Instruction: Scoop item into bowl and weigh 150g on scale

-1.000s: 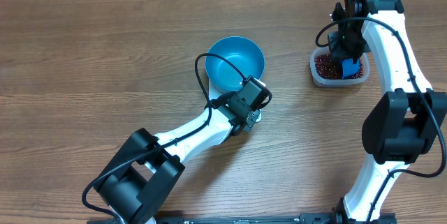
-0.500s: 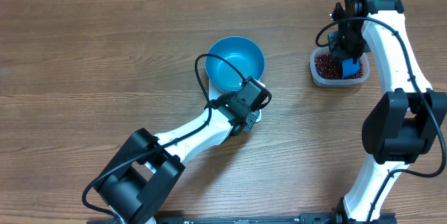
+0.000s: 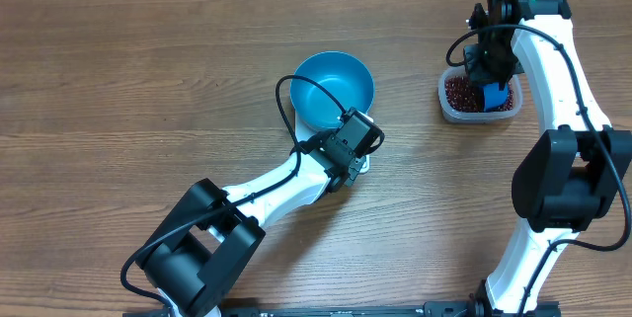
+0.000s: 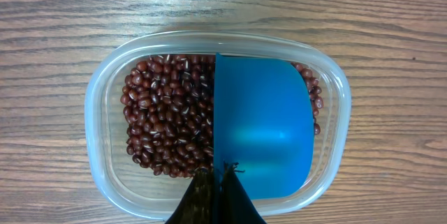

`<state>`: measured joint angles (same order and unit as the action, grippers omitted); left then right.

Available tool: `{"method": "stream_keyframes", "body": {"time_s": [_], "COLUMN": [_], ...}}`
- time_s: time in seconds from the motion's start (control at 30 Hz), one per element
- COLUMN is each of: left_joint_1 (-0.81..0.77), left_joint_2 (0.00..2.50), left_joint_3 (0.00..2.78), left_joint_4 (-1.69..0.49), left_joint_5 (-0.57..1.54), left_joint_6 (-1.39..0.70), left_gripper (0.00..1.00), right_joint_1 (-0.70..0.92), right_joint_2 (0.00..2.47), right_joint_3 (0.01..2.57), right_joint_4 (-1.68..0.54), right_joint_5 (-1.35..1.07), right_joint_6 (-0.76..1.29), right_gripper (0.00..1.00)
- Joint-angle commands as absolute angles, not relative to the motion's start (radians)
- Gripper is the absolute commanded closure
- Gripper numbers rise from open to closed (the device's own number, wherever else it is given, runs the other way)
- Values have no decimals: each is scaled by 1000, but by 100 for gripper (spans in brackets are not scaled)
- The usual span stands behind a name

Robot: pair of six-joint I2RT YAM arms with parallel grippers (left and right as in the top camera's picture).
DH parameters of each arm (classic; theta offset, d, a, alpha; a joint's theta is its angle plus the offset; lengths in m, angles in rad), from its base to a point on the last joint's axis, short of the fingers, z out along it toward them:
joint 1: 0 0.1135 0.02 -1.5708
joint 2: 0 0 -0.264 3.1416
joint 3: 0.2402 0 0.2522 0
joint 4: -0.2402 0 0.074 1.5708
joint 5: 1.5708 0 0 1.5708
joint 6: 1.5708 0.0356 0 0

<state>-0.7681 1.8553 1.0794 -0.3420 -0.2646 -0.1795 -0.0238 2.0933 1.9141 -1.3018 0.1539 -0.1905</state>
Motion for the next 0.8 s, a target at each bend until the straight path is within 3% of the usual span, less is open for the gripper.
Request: {"method": "stream_keyframes", "body": {"time_s": [0.0,0.77], "left_joint_1": [-764,-764], "left_joint_2": [1872,1877], "left_joint_3": [1068,1068], "left_joint_4": [-336,-318], "left_joint_5": [-298,-257], "left_joint_6": [-164,-160], "left_gripper": [96,96], "right_joint_1": [-35,-35], "right_joint_2": [2107,2107], "right_joint_3": [1904,1904], "right_joint_4": [-1267,-1268], "right_joint_5": [148,148], "right_joint_6": [-183,-183], "right_gripper": [96,96]}}
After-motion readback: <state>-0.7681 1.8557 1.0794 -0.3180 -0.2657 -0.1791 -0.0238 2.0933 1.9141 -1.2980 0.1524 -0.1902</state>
